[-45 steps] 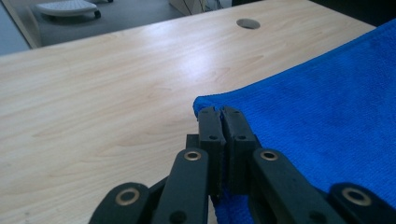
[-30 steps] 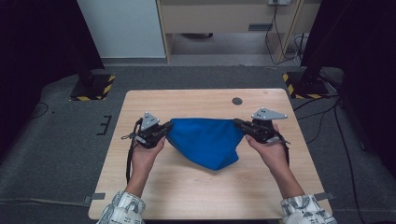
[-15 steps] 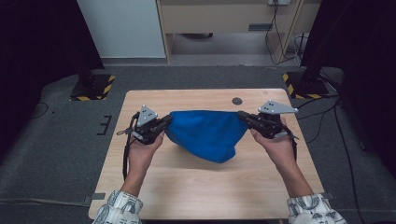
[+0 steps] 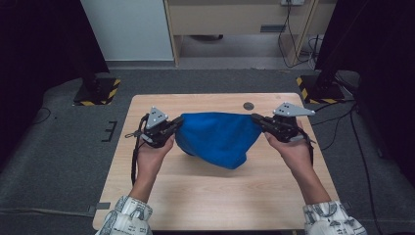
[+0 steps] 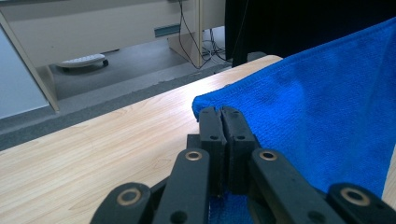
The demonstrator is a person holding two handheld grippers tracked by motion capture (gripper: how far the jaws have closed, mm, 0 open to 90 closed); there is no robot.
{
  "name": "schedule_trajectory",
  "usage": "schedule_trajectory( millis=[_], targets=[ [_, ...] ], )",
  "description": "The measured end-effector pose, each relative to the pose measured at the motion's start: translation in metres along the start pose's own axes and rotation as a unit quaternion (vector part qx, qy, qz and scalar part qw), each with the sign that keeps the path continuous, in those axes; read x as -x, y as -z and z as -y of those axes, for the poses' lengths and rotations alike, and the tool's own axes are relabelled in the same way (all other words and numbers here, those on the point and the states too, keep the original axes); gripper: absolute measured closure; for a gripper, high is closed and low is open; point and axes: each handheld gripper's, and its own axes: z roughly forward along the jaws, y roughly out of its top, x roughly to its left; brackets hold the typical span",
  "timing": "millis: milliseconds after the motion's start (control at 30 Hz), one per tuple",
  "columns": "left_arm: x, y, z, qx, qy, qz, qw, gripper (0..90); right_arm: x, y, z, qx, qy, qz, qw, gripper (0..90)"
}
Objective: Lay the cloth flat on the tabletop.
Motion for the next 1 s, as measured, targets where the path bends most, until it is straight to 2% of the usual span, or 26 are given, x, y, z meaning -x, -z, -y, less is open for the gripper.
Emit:
schedule_trajectory(
  millis=[200,367,1000],
  targets=[
    [-0.003,-0.002,0.000,-0.003,0.001,0.002,1.0000,87.7,0.002,-0.003,-0.004,-0.001,0.003,0.001,1.0000,88.2],
    [-0.003,0.002,-0.003,0.003,0.002,0.003,1.0000,87.7,0.000,-0.001,-0.007,0.003,0.006,-0.002,1.0000,88.2],
    [0.010,0.027,-0.025,0.032,-0.019,0.007,0.9993,87.8,-0.009,0.032,-0.025,0.039,0.019,-0.005,0.9991,88.2]
  ],
)
